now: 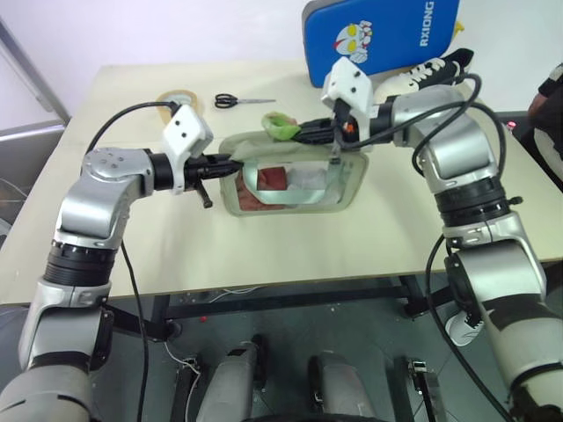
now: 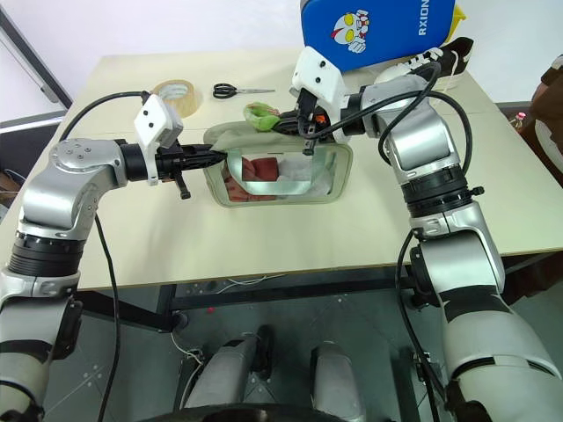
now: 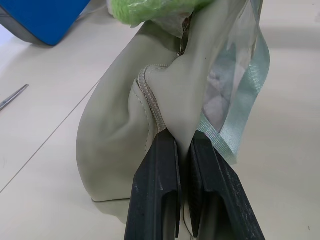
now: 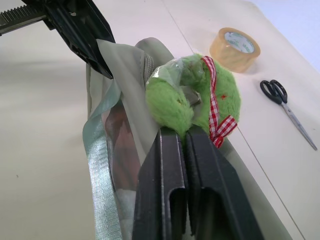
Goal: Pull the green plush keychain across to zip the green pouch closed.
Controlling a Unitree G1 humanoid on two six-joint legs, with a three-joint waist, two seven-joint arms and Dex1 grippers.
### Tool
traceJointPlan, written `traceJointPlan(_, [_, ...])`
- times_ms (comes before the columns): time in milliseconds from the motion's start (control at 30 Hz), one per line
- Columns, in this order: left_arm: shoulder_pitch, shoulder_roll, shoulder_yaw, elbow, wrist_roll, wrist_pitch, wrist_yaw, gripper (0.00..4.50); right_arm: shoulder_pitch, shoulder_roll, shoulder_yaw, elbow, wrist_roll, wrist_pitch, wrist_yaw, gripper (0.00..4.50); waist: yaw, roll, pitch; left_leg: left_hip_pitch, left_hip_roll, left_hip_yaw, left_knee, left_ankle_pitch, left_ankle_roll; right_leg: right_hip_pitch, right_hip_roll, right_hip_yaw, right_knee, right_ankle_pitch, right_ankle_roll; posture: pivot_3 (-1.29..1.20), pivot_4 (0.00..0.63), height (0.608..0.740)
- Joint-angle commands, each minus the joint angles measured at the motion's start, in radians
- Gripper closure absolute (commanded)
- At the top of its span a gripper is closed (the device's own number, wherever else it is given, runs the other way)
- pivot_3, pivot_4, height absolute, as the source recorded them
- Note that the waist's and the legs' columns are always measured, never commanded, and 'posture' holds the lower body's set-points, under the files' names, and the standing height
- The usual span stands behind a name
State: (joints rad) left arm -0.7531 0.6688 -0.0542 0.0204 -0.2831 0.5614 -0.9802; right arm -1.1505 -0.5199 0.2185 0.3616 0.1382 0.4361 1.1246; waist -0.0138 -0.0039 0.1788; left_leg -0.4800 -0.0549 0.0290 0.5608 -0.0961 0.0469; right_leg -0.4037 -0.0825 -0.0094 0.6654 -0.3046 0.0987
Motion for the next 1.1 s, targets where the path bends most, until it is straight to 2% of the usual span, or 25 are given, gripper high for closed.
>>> traceJointPlan(33, [-0.019,0.001,0.004,-0.014,-0.001,-0.01,0.003,4.5,-0.061,-0.014,-0.092,-0.018,0.025,0.032,-0.065,4.45,0.001,0.0,0.0,0.0,0.0,0.0,0.0,0.0,0.0,0.0,0.0,0.0,0.0,0.0,0.0,0.0,0.15,0.74])
traceJointPlan(167, [-0.019,-0.002,0.004,-0.012,0.0,-0.012,0.005,4.5,-0.043,-0.057,-0.158,-0.08,0.05,0.115,-0.119,4.45,0.003,0.0,0.0,0.0,0.0,0.0,0.0,0.0,0.0,0.0,0.0,0.0,0.0,0.0,0.0,0.0,0.15,0.74])
traceJointPlan(267, [-0.016,-0.003,0.005,-0.012,-0.002,-0.011,0.006,4.5,-0.023,-0.101,-0.216,-0.103,0.034,0.156,-0.211,4.45,0.002,0.0,0.0,0.0,0.0,0.0,0.0,0.0,0.0,0.0,-0.001,0.0,0.0,0.0,0.0,0.0,0.15,0.74])
traceJointPlan(400, [-0.006,-0.004,0.001,-0.019,-0.005,-0.007,0.003,4.5,0.143,-0.263,-0.201,-0.12,-0.146,0.05,-0.364,4.45,0.016,0.0,0.0,0.0,0.0,0.0,-0.001,0.0,0.0,0.0,-0.001,0.0,-0.001,0.0,0.0,0.0,0.15,0.74])
traceJointPlan(600, [-0.012,-0.012,-0.009,-0.011,-0.003,-0.011,0.0,4.5,0.375,-0.374,-0.161,-0.141,-0.303,-0.054,-0.504,4.45,0.014,0.001,-0.001,0.0,0.0,0.004,-0.001,0.0,0.0,0.003,-0.002,0.003,-0.001,0.0,-0.001,0.0,0.15,0.74])
traceJointPlan(733, [-0.015,-0.019,-0.013,-0.012,-0.003,-0.006,-0.001,4.5,0.502,-0.291,-0.154,-0.166,-0.293,-0.048,-0.562,4.45,0.006,0.001,-0.001,0.001,0.001,0.003,-0.001,0.0,0.0,0.004,-0.001,0.003,-0.001,0.0,0.0,0.0,0.15,0.74])
traceJointPlan(800, [-0.014,-0.022,-0.016,-0.011,-0.003,-0.006,-0.001,4.5,0.547,-0.182,-0.164,-0.183,-0.233,-0.017,-0.587,4.45,0.003,0.0,-0.001,0.002,0.001,0.003,0.0,0.0,0.0,0.006,-0.001,0.003,-0.001,0.0,0.0,0.0,0.15,0.74])
traceJointPlan(933, [-0.013,-0.025,-0.017,-0.017,-0.004,-0.001,0.002,4.5,0.554,-0.016,-0.197,-0.188,-0.156,0.045,-0.624,4.45,0.002,0.0,-0.001,0.003,0.001,0.002,0.001,0.0,0.001,0.008,0.0,0.002,-0.001,0.0,0.0,0.0,0.15,0.74])
traceJointPlan(1100, [-0.005,-0.025,-0.011,-0.028,-0.005,0.002,0.011,4.5,0.548,0.069,-0.162,-0.199,-0.125,0.088,-0.605,4.45,0.003,-0.001,-0.002,0.003,0.001,0.001,0.001,0.0,0.001,0.008,0.001,0.001,-0.001,0.0,0.0,0.0,0.15,0.74])
